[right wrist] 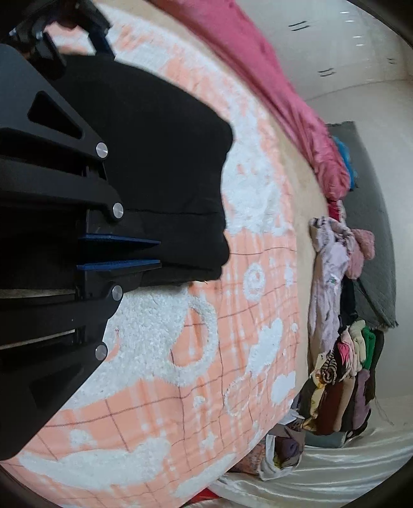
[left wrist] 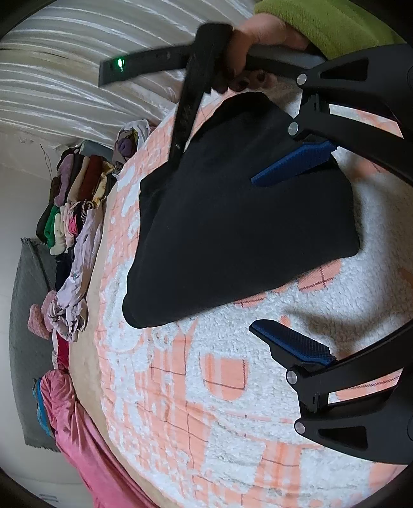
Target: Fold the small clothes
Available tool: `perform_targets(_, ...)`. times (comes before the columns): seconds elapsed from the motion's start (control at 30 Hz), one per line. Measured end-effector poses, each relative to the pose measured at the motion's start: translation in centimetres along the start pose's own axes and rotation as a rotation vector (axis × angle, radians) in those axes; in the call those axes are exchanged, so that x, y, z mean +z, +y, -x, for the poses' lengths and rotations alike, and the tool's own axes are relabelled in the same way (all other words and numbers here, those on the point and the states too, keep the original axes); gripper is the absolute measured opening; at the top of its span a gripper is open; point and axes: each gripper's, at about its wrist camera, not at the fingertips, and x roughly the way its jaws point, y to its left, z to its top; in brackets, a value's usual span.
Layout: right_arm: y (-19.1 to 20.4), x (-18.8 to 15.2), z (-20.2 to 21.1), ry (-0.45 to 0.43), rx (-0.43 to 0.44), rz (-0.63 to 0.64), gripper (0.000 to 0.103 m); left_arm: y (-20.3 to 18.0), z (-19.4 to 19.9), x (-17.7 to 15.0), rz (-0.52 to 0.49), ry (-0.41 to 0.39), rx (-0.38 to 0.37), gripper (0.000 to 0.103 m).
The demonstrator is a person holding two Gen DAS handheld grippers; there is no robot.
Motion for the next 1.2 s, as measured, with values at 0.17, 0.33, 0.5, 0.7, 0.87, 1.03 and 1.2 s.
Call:
perform_targets(0.17,-0.6,-0.2,2.5,-0.038,0.033,-0.024,0.011,0.0,0.0,0.0,0.0,0.0,0.0,0.079)
perform_targets(0.33,-1.2,-0.7,4.0,-0.038,0.098,-0.079,0.027,-0.1,-0.1,0.1,-0.004,0.001,0.0,0.079)
perform_targets(0.5,-0.8,-1.5,3.3,0.027,0.166,-0.108,0.034,-0.5,-0.2,-0.1,-0.017,0.011,-0.007,0.079)
perform_targets(0.7,-0.8,-3.1,1.3,0.099,0.22,-0.13,0.016,-0.8,-0.2,-0.5,-0.023,0.019,-0.005,0.079)
perform_targets(0.87,0.9,-2.8,4.2,-0.01,0.108,-0.012,0.011,-0.9,-0.1,-0.5,-0.021,0.016,-0.011,0.079)
perform_targets(1.03,2.1,-3.7,3.5,0.007,0.013,0.098,0.011,-1.0,-0.1,-0.7,-0.022,0.021,-0.017,0.079)
perform_targets(1.2,1.0,-4.8,2.2,0.006,-0.007,0.043,0.02,-0.8,-0.3,-0.9,-0.012,0.036,-0.016,0.08)
